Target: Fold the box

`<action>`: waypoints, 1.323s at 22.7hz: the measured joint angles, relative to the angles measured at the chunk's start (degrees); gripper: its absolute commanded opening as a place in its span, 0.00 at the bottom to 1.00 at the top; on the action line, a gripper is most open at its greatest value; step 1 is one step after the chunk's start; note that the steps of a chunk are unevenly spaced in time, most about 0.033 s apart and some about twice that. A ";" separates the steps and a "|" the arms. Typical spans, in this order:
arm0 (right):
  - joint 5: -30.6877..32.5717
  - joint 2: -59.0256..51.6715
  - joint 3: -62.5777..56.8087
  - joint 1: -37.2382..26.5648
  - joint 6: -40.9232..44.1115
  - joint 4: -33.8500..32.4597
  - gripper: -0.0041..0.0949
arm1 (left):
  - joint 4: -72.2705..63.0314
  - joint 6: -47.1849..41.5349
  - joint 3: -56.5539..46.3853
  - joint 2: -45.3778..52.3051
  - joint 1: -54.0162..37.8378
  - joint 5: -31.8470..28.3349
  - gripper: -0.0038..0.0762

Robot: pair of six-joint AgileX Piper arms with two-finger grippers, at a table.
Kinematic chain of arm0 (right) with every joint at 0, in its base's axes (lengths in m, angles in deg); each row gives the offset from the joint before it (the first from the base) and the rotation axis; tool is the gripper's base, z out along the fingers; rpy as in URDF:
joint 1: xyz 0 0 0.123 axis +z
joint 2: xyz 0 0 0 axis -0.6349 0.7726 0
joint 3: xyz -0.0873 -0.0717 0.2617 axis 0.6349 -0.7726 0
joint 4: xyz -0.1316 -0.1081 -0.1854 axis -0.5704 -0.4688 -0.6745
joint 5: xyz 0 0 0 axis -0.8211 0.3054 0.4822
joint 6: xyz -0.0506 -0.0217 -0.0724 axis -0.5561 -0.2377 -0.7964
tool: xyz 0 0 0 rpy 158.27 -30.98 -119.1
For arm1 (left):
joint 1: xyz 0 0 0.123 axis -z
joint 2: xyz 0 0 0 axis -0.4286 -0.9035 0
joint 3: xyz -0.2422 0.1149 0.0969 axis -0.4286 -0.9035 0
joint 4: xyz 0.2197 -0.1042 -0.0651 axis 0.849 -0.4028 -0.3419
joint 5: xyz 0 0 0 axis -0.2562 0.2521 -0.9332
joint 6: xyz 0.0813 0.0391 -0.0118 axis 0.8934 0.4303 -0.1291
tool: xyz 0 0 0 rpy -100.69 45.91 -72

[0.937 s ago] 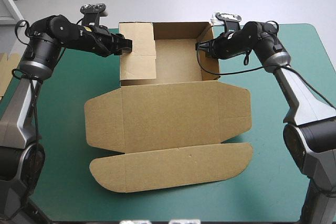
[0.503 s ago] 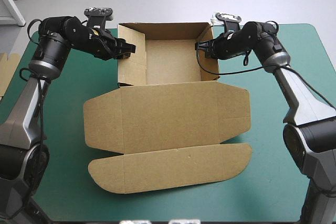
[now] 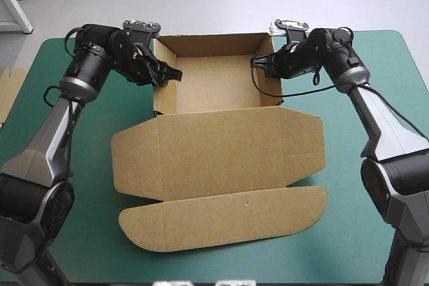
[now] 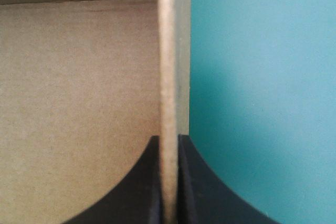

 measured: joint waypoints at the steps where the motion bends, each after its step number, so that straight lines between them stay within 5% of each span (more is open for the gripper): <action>1: 0.13 0.00 0.06 0.13 0.10 -0.30 0.03 | 1.09 -0.41 0.07 -0.63 0.47 0.78 0.43; 6: 0.56 0.00 0.17 0.38 0.79 -2.79 0.03 | 3.50 -3.38 4.90 -5.51 2.21 2.13 0.31; 12: 0.94 0.00 0.46 0.38 2.05 -6.02 0.03 | 7.06 -3.65 7.38 -9.73 3.39 2.26 0.28; 16: 2.24 0.29 0.53 0.38 2.43 -6.53 0.03 | 9.30 -3.65 7.45 -11.28 3.89 2.19 0.04; 30: 5.65 3.71 0.53 1.52 3.97 -8.65 0.03 | 18.29 -4.79 7.60 -14.76 7.32 1.62 0.04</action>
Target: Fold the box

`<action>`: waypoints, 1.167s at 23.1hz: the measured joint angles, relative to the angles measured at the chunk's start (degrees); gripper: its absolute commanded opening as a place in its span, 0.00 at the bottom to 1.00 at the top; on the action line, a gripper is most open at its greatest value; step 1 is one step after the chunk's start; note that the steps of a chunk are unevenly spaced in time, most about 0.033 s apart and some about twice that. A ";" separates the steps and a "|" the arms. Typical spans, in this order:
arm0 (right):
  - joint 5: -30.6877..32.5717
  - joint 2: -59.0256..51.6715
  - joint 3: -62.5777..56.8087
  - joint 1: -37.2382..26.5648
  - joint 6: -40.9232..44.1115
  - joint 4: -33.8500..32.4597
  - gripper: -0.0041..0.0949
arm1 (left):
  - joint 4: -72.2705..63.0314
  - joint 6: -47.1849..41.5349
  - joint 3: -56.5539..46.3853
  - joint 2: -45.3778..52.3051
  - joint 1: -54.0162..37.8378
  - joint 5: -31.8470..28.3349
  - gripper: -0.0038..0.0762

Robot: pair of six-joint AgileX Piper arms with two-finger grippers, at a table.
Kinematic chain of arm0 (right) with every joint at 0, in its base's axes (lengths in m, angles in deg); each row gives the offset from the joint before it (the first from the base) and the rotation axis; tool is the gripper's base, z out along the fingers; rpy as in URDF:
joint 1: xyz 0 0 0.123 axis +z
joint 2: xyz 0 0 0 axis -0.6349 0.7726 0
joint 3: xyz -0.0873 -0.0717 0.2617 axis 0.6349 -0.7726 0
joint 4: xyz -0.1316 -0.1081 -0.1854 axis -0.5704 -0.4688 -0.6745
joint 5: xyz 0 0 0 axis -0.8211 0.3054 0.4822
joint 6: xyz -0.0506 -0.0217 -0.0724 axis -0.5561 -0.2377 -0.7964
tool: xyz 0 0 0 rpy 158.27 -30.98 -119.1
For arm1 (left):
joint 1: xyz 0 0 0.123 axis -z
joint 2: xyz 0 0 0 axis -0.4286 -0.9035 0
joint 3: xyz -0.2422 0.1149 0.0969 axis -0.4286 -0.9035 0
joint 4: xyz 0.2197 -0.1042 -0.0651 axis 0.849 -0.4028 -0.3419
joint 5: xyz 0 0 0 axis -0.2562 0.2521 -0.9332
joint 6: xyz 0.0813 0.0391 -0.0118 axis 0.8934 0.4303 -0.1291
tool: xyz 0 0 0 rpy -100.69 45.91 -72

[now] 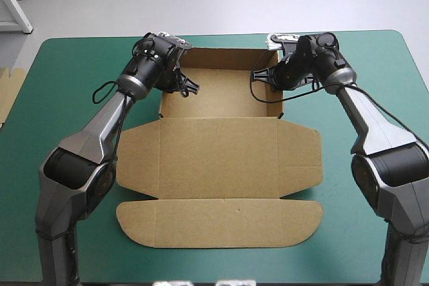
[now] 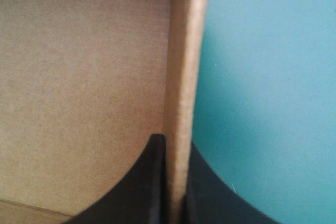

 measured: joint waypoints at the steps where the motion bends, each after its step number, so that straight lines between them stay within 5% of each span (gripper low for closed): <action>1: 0.25 0.12 0.00 0.31 0.22 -0.98 0.03 | 0.05 -0.48 0.00 -0.76 0.00 -0.12 0.04; 27: 4.88 6.34 4.21 0.50 0.04 -3.70 0.03 | -12.36 -1.49 0.49 -6.23 -4.88 -1.40 0.04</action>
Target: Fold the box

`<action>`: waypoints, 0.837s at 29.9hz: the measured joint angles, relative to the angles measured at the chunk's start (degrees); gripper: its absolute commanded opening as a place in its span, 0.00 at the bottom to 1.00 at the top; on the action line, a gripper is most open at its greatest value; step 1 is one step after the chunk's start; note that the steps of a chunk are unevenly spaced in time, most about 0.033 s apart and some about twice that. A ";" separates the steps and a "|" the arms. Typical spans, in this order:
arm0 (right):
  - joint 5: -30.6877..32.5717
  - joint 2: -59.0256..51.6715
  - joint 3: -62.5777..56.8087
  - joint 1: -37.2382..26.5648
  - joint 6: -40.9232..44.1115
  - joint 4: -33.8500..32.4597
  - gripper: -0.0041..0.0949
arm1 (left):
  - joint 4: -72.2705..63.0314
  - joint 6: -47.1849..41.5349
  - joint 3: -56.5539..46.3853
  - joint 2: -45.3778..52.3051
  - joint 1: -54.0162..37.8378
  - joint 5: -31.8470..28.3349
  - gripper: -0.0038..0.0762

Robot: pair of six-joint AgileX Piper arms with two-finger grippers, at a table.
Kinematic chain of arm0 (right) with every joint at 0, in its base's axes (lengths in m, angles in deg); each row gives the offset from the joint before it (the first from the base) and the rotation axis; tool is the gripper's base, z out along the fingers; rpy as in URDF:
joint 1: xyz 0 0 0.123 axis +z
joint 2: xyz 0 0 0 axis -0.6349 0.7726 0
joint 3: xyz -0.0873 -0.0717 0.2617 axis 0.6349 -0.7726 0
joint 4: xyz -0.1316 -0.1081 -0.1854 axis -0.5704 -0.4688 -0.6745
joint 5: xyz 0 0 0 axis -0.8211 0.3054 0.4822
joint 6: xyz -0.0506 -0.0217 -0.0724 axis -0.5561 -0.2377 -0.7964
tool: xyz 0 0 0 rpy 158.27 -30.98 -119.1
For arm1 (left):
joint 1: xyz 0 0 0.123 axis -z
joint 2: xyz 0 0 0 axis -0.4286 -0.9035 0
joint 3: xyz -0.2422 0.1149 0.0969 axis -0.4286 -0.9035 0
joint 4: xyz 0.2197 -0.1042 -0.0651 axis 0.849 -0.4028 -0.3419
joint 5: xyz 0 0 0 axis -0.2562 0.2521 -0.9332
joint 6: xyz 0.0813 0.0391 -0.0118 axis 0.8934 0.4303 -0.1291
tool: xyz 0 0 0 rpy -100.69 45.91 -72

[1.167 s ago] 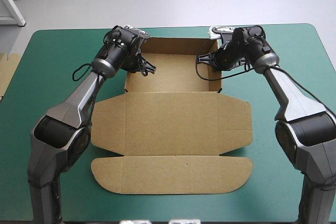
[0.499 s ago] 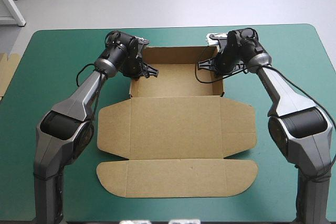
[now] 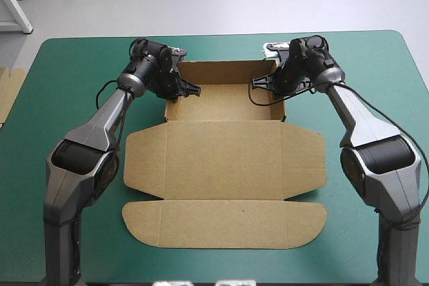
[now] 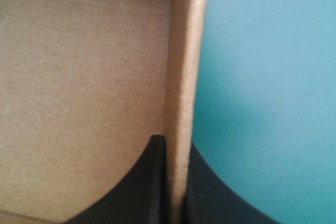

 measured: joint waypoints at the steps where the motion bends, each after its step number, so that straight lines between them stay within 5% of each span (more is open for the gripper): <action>1: 0.00 0.04 0.08 0.00 0.00 0.00 0.03 | -0.22 0.00 0.00 -0.07 -0.11 -0.06 0.04; 10: 0.00 0.06 0.09 0.00 0.00 -0.13 0.04 | -1.03 0.90 0.00 -0.09 -0.49 -0.06 0.04; 15: 0.64 0.18 0.84 0.00 -0.74 -0.37 0.30 | -1.05 1.20 0.18 -0.14 -0.49 -0.06 0.05; 19: 2.48 0.42 2.22 0.05 -1.80 -0.52 0.49 | -1.12 2.78 0.18 -0.08 -0.49 -0.06 0.18; 25: 2.95 0.42 4.91 0.05 -1.47 -0.61 0.50 | 1.13 4.81 0.18 0.26 -0.61 0.44 0.47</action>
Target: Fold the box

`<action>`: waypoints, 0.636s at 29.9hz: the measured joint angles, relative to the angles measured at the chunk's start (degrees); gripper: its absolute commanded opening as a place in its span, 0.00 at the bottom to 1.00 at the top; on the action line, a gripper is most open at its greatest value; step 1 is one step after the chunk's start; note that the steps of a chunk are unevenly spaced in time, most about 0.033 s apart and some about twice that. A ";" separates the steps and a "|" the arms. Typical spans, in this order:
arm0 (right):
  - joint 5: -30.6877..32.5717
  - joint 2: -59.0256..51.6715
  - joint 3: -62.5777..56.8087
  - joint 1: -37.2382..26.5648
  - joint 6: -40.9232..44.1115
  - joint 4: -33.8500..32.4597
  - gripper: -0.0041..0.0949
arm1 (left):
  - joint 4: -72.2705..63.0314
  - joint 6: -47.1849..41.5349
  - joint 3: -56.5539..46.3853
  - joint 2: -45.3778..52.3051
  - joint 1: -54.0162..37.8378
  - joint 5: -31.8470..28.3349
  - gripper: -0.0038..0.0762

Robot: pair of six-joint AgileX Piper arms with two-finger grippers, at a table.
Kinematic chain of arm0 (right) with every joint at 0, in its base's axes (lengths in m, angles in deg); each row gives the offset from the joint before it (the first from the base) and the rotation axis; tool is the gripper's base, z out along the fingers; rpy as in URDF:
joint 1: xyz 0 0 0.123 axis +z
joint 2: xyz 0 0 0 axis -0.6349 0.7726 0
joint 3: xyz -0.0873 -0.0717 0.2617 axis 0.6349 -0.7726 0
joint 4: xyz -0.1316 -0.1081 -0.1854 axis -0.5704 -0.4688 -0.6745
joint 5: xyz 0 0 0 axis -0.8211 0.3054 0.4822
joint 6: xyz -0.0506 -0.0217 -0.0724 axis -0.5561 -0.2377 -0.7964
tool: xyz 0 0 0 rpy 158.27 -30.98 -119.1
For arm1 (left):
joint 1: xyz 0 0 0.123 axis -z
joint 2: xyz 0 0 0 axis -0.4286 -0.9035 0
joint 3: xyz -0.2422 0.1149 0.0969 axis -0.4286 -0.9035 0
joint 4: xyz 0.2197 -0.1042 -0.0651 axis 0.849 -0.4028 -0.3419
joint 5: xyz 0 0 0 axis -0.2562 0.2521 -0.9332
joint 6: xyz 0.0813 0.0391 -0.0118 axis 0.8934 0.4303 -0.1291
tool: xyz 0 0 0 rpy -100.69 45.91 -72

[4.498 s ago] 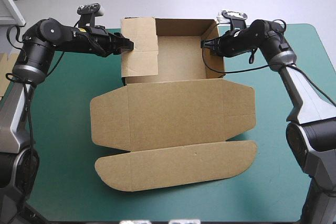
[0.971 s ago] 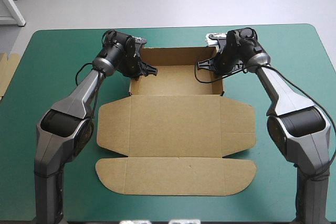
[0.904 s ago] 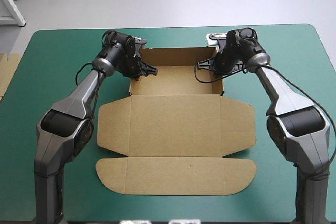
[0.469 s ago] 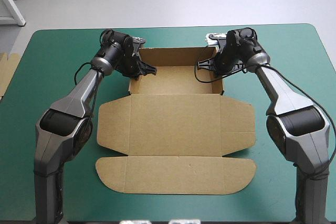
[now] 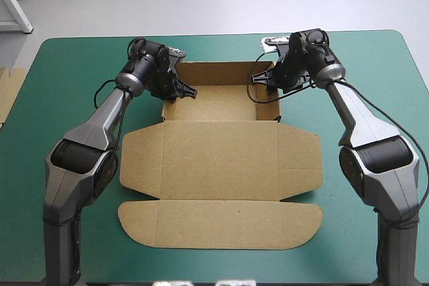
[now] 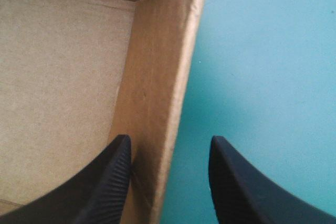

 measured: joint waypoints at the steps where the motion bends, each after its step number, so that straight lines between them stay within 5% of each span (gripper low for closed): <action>1: 0.16 -0.06 0.02 0.00 0.13 0.00 0.50 | 0.26 0.05 0.12 0.13 -0.05 0.26 0.53; 5: 1.19 -0.48 0.02 0.00 0.13 0.00 0.50 | 0.74 0.22 0.49 1.58 -0.10 0.63 0.69; 19: 0.34 -8.53 0.02 0.05 0.53 0.38 0.47 | -0.98 0.47 0.56 10.84 -0.12 0.44 0.69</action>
